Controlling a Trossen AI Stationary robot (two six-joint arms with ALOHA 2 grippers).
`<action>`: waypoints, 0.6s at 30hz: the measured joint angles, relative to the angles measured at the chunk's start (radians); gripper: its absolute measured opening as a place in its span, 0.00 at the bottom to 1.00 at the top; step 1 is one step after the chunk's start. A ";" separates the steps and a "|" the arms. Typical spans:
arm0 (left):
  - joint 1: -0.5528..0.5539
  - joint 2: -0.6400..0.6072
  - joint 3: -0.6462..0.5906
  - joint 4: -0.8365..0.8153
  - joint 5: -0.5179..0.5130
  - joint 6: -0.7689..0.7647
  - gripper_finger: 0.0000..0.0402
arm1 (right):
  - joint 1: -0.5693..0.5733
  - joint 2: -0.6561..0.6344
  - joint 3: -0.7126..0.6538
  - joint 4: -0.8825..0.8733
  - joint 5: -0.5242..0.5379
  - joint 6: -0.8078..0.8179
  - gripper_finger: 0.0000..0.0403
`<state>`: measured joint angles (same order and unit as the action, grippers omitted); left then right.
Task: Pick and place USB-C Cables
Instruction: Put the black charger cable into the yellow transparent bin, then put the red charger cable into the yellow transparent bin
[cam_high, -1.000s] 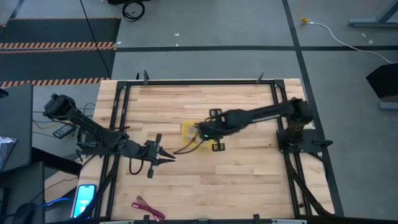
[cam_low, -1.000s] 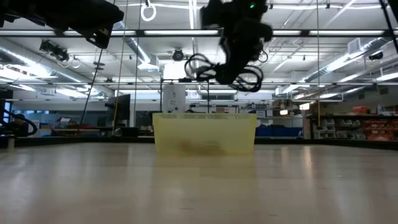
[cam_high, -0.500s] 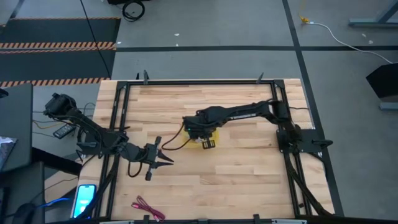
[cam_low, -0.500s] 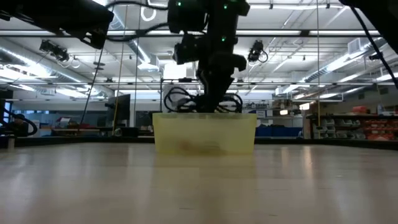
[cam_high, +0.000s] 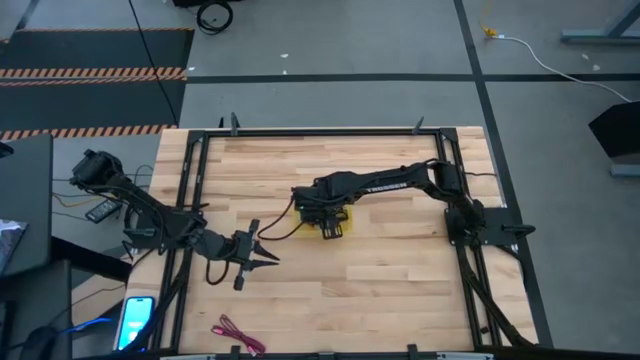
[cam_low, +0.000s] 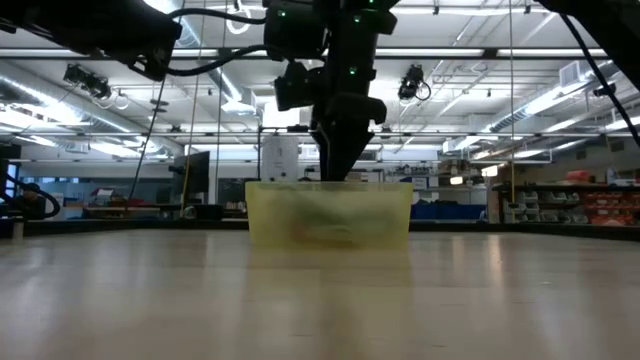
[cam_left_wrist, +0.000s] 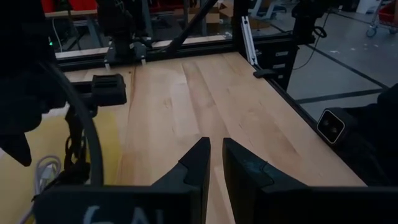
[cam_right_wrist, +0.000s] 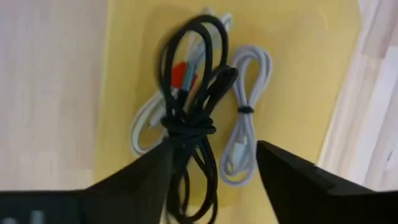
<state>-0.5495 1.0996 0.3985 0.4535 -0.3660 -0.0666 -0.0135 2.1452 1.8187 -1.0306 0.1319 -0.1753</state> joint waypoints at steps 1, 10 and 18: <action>0.000 0.000 0.000 -0.003 0.000 0.000 0.13 | 0.001 0.000 0.000 0.002 0.000 0.000 0.64; -0.005 0.000 0.000 -0.020 0.000 -0.008 0.13 | 0.003 -0.055 0.000 -0.101 0.091 0.047 0.69; -0.003 0.000 0.000 -0.209 0.001 -0.112 0.13 | 0.020 -0.212 0.001 -0.245 0.128 0.201 0.66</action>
<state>-0.5529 1.0996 0.3985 0.2445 -0.3655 -0.1785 0.0067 1.9333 1.8198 -1.2761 0.2604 0.0260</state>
